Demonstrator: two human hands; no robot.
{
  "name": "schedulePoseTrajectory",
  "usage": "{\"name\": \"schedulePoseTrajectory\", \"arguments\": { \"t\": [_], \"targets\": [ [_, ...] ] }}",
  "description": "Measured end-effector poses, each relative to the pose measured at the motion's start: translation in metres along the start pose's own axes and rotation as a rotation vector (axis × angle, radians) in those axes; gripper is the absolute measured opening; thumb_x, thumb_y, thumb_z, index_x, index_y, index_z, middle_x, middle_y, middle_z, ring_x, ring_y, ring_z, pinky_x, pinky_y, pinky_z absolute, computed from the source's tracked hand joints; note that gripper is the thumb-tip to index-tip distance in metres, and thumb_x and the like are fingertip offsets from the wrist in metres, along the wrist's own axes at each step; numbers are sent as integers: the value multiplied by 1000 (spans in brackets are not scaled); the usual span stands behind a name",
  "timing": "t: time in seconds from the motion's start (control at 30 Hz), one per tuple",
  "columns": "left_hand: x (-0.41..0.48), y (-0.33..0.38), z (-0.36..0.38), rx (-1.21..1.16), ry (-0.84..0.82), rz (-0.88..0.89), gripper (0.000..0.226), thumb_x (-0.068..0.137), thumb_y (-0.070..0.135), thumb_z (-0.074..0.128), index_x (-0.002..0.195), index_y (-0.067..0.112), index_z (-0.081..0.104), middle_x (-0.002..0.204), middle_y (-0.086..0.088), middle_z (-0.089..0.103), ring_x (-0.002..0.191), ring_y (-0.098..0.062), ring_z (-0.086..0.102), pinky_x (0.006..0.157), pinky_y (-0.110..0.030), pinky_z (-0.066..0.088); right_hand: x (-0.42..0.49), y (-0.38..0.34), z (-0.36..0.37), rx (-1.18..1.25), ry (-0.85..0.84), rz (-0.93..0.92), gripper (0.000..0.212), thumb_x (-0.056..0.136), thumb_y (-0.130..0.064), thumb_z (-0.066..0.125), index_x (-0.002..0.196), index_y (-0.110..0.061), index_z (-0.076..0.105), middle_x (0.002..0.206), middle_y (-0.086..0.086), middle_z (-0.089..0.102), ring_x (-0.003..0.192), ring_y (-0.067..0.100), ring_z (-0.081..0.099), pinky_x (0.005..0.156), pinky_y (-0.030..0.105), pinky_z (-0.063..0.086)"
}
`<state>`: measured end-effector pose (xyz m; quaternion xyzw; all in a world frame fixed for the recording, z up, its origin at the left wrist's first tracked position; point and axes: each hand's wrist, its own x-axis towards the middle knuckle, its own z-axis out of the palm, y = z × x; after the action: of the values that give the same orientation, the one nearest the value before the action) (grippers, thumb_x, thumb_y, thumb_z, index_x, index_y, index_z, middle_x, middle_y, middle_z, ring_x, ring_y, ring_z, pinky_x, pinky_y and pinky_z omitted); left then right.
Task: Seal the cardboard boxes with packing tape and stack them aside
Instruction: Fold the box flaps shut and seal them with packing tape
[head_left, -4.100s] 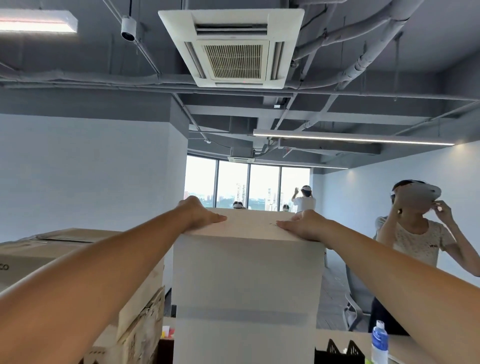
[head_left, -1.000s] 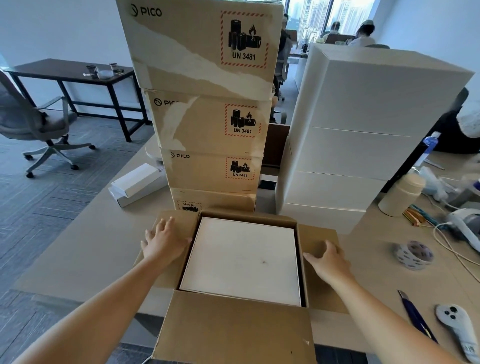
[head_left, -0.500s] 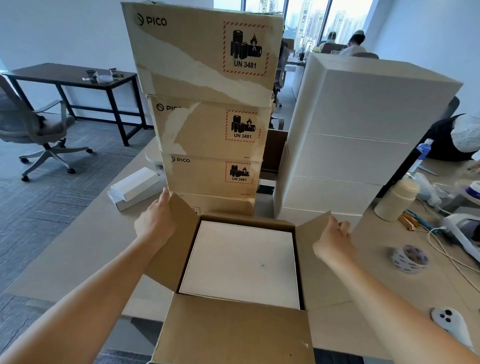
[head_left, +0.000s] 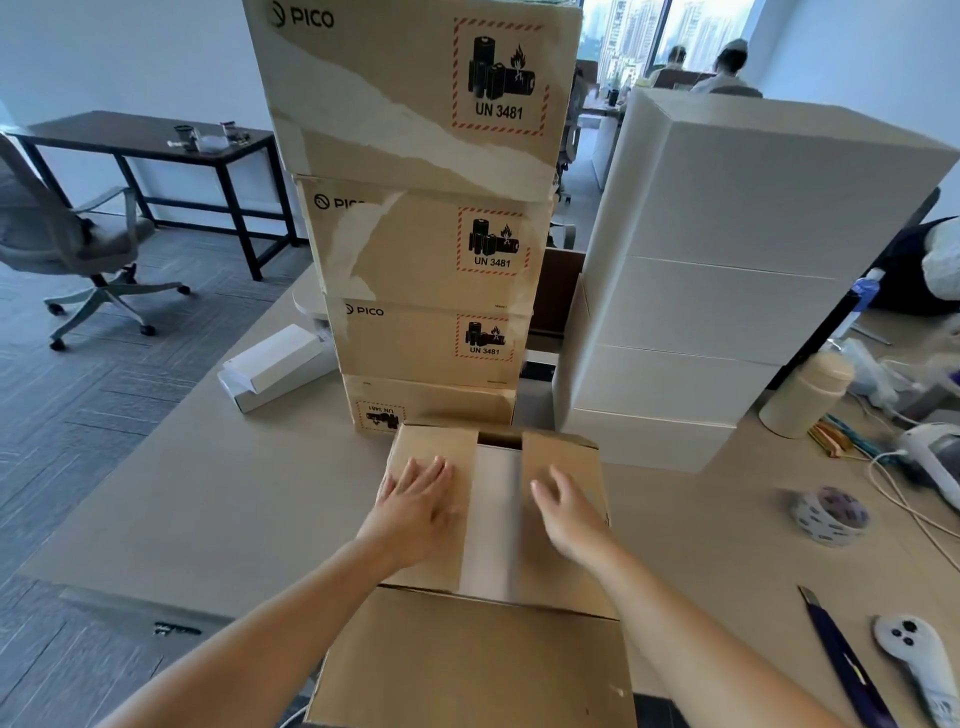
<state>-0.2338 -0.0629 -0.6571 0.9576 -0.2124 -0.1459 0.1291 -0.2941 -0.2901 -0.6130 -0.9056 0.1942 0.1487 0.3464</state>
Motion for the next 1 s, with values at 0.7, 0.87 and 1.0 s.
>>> {"name": "schedulePoseTrajectory", "arguments": {
  "t": [0.7,0.87,1.0],
  "targets": [
    [-75,3,-14,79,-314,200,98,85,81,37,156,32,-10,162,11,-20,148,-24,-25,120,-44,-13,-74,40,17,-485,-372,-313,102,74,-81,53,151,-48,-4,158,-19,-22,142,17,-32,119,49,-13],
    [-106,5,-7,53,-313,332,122,65,95,48,152,42,-21,158,17,-28,144,-21,-33,122,-46,-13,-108,26,20,-586,-412,-295,122,57,-86,63,144,-57,-17,156,-21,-27,142,23,-33,115,62,-9],
    [-122,0,2,248,-359,399,136,57,94,55,149,37,-28,157,11,-34,139,-25,-39,117,-47,-20,-128,29,33,-760,-441,-317,138,51,-81,72,138,-54,-31,152,-17,-37,137,30,-39,108,70,-13]
  ]
}}
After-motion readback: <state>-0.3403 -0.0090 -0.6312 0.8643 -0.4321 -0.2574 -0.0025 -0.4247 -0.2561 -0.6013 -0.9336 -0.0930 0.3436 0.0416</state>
